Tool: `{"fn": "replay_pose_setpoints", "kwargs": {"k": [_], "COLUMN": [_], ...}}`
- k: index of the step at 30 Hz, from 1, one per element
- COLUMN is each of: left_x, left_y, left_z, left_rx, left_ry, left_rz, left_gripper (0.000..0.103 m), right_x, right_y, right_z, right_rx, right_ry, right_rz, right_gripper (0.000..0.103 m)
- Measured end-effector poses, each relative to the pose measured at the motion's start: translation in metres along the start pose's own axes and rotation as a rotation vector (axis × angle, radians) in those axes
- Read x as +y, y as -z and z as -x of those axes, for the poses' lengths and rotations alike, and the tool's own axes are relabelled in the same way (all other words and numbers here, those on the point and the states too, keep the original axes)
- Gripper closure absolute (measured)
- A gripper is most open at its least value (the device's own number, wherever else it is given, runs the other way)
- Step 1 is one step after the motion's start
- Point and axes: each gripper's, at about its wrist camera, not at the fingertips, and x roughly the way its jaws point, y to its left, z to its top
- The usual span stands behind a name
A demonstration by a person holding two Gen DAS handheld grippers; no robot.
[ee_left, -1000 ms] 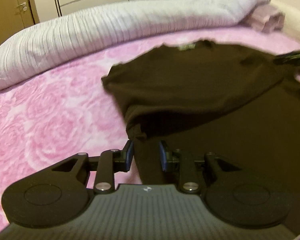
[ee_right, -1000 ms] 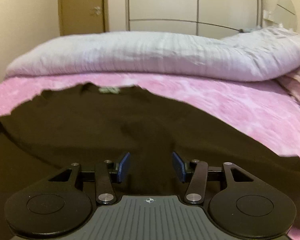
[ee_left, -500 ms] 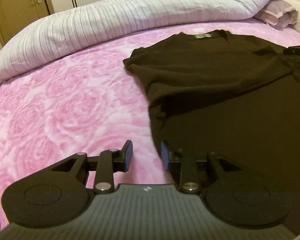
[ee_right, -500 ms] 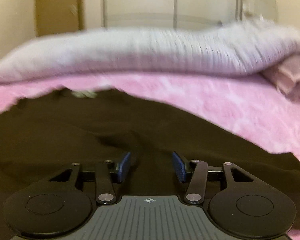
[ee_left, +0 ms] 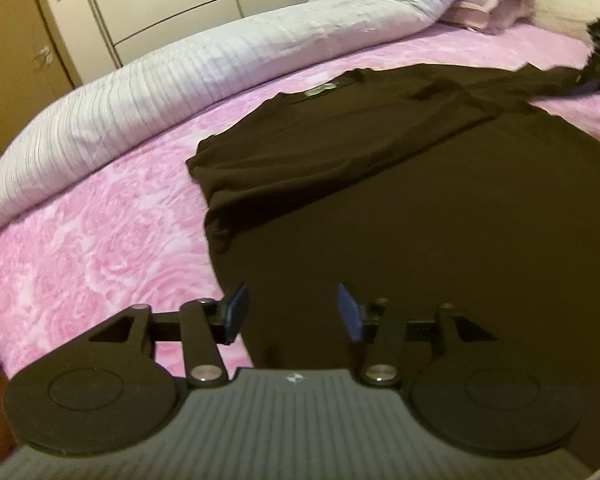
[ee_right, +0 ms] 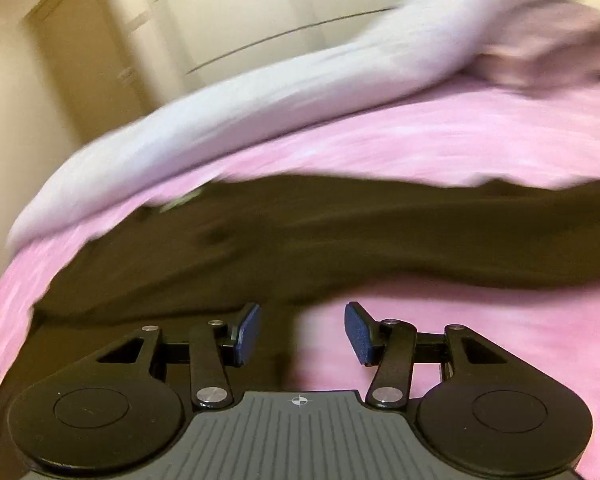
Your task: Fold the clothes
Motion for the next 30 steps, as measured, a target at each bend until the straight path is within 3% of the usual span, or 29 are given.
{"fn": "replay_pose_setpoints", "kwargs": {"k": [3,6,11,15,22,23,24,26,30], "left_x": [-0.014,-0.025,-0.044,-0.057,-0.072,-0.073,-0.074,-0.075,-0.072], "left_y": [-0.005,-0.012,-0.030,-0.046,-0.059,-0.060,-0.060,-0.059,-0.054], "left_z": [0.005,0.005,-0.013,-0.033,-0.054,-0.055,-0.054,-0.050,-0.030], "left_rx": [-0.004,-0.011,0.012,0.026,0.035,0.034,0.031,0.027,0.001], "left_ry": [0.001,0.010,0.019,0.021,0.009,0.013,0.016,0.020,0.005], "left_rz": [-0.009,0.000,-0.015,-0.035,-0.059,-0.055,-0.055,-0.059,-0.076], "left_gripper": [0.049,0.039,0.039,0.039,0.039,0.039,0.039,0.039,0.039], "right_x": [-0.080,-0.142,-0.231,-0.280,-0.299,-0.297,-0.295,-0.291,-0.248], "right_y": [-0.006,-0.011,-0.019,-0.021,-0.036,-0.037,-0.037,-0.037,-0.052], "right_z": [0.040,0.064,0.073,0.068,0.055,0.055,0.055,0.054,0.061], "right_rx": [-0.087,-0.151,-0.217,-0.282,-0.330,-0.332,-0.328,-0.315,-0.308], "right_ry": [0.122,0.187,0.202,0.172,0.178,0.187,0.193,0.205,0.253], "right_rz": [-0.233,-0.399,-0.614,-0.729,-0.739,-0.740,-0.736,-0.720,-0.551], "right_gripper": [0.052,0.052,0.052,0.053,0.053,0.059,0.077,0.095,0.100]}}
